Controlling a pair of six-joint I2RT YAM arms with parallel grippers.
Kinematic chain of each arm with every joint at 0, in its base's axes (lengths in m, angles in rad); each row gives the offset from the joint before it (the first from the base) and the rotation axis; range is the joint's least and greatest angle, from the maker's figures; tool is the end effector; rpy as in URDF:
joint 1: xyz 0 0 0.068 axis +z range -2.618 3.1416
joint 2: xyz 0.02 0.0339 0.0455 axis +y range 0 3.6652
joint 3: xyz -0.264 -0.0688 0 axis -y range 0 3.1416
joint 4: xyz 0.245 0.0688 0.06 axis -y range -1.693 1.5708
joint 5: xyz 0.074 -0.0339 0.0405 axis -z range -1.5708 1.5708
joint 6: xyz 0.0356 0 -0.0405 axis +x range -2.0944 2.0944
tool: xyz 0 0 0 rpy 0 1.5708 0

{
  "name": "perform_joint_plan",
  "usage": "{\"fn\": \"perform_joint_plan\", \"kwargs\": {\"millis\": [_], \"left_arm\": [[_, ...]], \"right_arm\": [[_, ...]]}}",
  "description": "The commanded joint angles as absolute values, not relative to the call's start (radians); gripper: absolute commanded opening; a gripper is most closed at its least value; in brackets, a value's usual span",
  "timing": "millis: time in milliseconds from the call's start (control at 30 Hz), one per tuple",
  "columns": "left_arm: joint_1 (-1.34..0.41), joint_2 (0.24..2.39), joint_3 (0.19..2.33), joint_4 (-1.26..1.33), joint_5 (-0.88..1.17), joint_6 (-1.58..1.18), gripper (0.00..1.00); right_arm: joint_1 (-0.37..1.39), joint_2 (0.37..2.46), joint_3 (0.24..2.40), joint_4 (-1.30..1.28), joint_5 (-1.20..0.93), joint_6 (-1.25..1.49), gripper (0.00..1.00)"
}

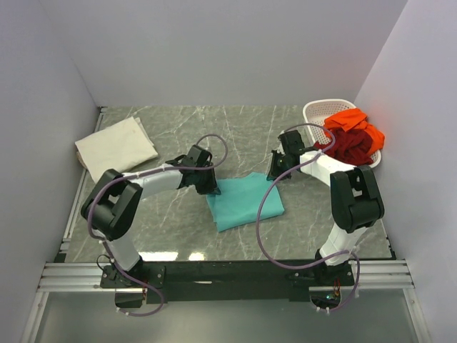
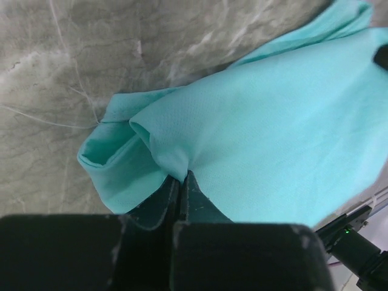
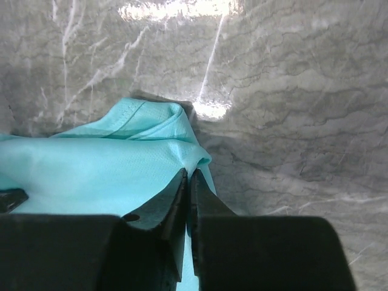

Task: Fold and stack the t-shirts
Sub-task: Fold the tshirt

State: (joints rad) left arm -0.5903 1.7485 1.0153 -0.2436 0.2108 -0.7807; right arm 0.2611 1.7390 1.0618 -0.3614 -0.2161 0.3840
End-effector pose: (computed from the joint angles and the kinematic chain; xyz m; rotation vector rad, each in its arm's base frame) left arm 0.2864 -0.2009 0.1638 -0.1705 2.7104 -0.7482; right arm 0.3342 0.0972 0.1733 0.0849 2.6597 0.5035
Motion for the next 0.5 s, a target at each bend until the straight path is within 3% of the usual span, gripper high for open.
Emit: {"fn": "perform_joint_plan", "kwargs": {"millis": [0,133,467], "left_arm": [[-0.597,1.645,1.011,-0.193,0.170,-0.788,0.00],[-0.600,1.583,0.988,-0.195,0.153,-0.805,0.00],[-0.606,1.459,0.882,-0.255,0.121,-0.871,0.00]], "right_arm": [[0.255,1.703,1.112,-0.353,-0.213,0.377,0.08],[0.256,1.686,1.129,-0.360,-0.225,0.377,0.03],[0.276,1.700,1.187,-0.353,-0.276,0.373,0.03]]}}
